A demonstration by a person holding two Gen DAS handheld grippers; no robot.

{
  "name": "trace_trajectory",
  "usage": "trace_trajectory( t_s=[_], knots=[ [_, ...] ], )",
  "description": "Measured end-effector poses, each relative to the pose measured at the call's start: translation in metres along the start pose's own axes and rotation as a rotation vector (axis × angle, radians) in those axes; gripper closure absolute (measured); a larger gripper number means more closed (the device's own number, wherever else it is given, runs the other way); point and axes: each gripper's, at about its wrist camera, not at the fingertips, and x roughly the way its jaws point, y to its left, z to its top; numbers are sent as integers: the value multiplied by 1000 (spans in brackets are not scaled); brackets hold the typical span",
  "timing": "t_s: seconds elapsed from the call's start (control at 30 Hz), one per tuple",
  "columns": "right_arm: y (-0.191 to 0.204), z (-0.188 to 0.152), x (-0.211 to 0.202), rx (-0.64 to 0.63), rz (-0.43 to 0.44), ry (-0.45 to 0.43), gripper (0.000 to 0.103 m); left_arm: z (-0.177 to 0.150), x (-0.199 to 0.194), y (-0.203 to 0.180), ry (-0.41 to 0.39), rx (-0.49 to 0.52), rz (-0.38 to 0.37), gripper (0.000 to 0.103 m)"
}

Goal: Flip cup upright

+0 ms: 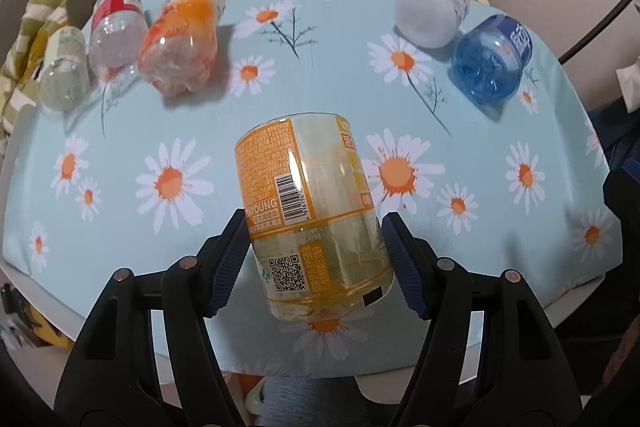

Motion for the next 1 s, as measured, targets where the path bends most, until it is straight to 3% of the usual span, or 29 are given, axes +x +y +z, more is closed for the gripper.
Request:
trace_trajectory(
  t_s=[0.23, 0.3, 0.37, 0.4, 0.57, 0.77, 0.87, 1.0],
  knots=[
    [-2, -3, 1, -15, -1, 2, 0, -1, 3, 1, -22, -5, -1, 29],
    [-4, -3, 0, -12, -1, 3, 0, -1, 2, 1, -26, -5, 5, 23],
    [-4, -3, 0, -14, -2, 2, 0, -1, -1, 1, -42, -10, 10, 4],
    [-4, -4, -1, -15, -3, 0, 0, -1, -4, 2, -54, -13, 9, 2],
    [-6, -1, -12, -18, 7, -17, 0, -1, -28, 4, -83, -20, 42, 1],
    [9, 23, -34, -78, 58, -20, 0, -5, -87, 27, -154, -59, 104, 0],
    [27, 40, -36, -121, 99, 28, 0, -8, -102, 51, -149, -82, 129, 0],
    [63, 56, -16, -165, 170, 172, 0, -13, -107, 85, -133, -85, 131, 0]
  ],
)
